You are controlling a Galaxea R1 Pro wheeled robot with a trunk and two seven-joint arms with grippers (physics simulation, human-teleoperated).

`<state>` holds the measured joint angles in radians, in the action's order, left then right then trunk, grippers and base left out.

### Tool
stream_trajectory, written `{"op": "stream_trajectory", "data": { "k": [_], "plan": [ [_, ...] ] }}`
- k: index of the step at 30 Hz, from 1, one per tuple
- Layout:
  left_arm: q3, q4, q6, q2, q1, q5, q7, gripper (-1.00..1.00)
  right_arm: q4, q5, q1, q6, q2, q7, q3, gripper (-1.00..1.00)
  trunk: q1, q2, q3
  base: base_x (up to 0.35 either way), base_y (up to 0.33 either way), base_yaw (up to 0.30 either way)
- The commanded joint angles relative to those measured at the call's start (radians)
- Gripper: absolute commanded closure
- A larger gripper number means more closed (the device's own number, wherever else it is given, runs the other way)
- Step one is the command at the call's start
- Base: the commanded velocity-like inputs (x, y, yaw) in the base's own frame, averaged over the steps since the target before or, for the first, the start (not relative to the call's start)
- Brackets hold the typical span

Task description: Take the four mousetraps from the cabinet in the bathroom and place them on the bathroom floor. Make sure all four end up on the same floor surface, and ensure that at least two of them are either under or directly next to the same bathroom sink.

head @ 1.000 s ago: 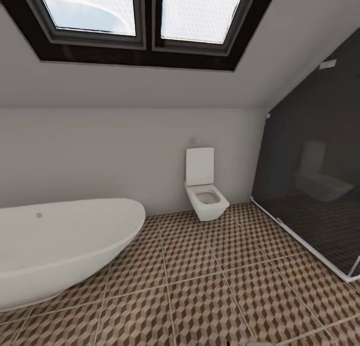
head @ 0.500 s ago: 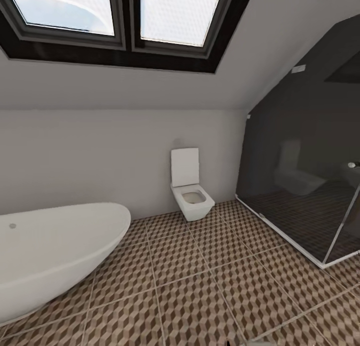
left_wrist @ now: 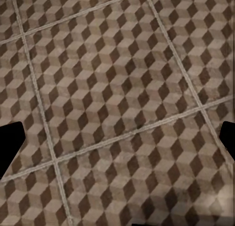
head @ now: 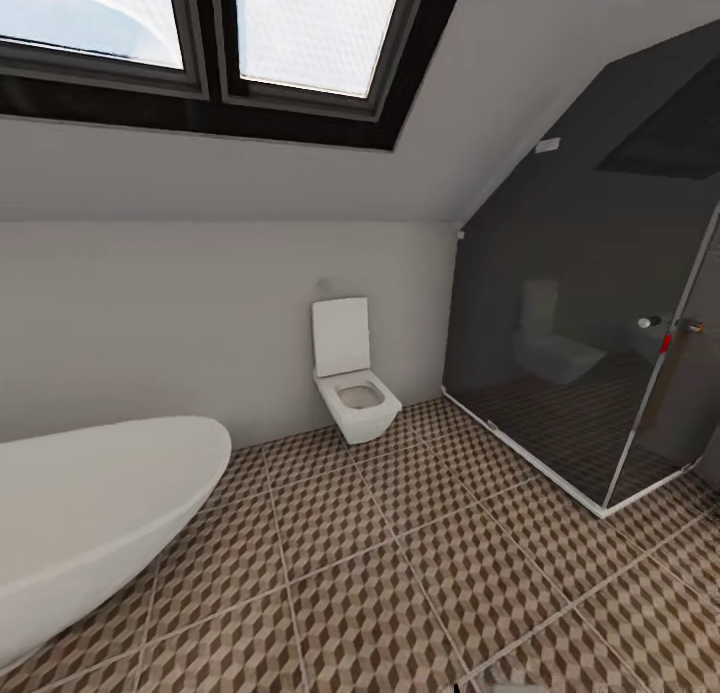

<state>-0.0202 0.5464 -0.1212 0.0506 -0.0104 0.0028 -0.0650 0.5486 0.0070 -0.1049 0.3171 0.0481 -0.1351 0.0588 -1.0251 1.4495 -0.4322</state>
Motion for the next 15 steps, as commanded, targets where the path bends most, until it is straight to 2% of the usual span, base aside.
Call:
{"op": "stream_trajectory", "data": {
  "k": [1,15],
  "plan": [
    [0.000,0.000,-0.003,0.000,0.000,0.000,-0.002,-1.00,-0.001,0.001,-0.001,0.002,-0.001,-0.009,0.006,-1.00,0.000,0.001,-0.001,0.000,0.000,-0.201],
    [0.000,-0.002,-0.003,0.000,0.000,0.000,-0.002,-1.00,-0.002,0.001,-0.001,0.002,-0.001,-0.009,0.006,-1.00,0.000,0.001,0.000,0.000,0.000,-0.198]
  ]
}}
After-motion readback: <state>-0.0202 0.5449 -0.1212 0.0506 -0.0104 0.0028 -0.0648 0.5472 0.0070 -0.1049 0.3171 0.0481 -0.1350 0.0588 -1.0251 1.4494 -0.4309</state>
